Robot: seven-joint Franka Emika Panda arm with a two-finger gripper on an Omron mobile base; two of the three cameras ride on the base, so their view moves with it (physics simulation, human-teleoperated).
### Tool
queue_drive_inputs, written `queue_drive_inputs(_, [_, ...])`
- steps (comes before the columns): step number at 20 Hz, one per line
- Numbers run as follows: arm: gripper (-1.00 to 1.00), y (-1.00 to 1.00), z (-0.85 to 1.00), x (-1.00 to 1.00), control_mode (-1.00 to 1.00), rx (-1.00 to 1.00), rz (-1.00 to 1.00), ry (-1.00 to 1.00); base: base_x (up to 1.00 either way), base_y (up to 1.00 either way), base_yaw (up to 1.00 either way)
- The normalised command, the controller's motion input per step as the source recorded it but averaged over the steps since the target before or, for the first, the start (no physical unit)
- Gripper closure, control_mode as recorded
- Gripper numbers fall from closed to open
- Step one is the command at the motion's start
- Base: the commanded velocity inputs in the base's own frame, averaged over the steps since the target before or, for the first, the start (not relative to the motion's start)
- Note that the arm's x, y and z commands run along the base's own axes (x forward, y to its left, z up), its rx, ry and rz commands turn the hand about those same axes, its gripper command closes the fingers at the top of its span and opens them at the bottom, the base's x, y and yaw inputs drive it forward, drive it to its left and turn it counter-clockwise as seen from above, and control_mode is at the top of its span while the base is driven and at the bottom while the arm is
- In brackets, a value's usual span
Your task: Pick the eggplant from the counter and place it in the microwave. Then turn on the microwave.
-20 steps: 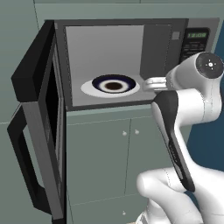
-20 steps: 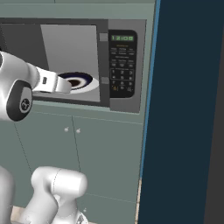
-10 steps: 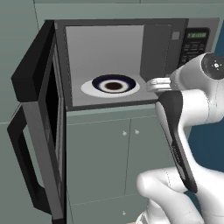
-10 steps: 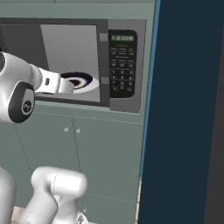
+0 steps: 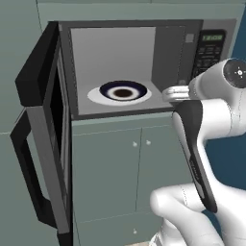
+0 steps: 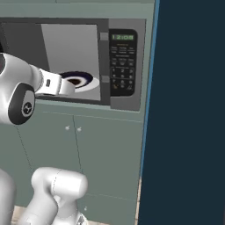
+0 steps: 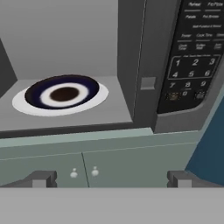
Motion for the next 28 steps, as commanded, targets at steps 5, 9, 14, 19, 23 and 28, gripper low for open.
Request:
queue_drive_inputs(5, [-1.0, 0.0, 0.0, 0.0, 1.0, 0.0, 0.0, 0.0, -0.63, 0.0, -0.07])
queue_drive_inputs(9, [-1.0, 0.0, 0.0, 0.0, 1.0, 0.0, 0.0, 0.0, -0.68, 0.0, -0.07])
queue_drive_inputs(14, [-1.0, 0.0, 0.0, 0.0, 1.0, 0.0, 0.0, 0.0, -0.68, 0.0, -0.07])
queue_drive_inputs(19, [-1.0, 0.0, 0.0, 0.0, 1.0, 0.0, 0.0, 0.0, -0.66, 0.03, -0.06])
queue_drive_inputs(23, [-1.0, 0.0, 0.0, 0.0, 1.0, 0.0, 0.0, 0.0, -0.43, 0.3, -0.05])
queue_drive_inputs(28, [-1.0, 0.0, 0.0, 0.0, 1.0, 0.0, 0.0, 0.0, -0.23, 0.51, -0.03])
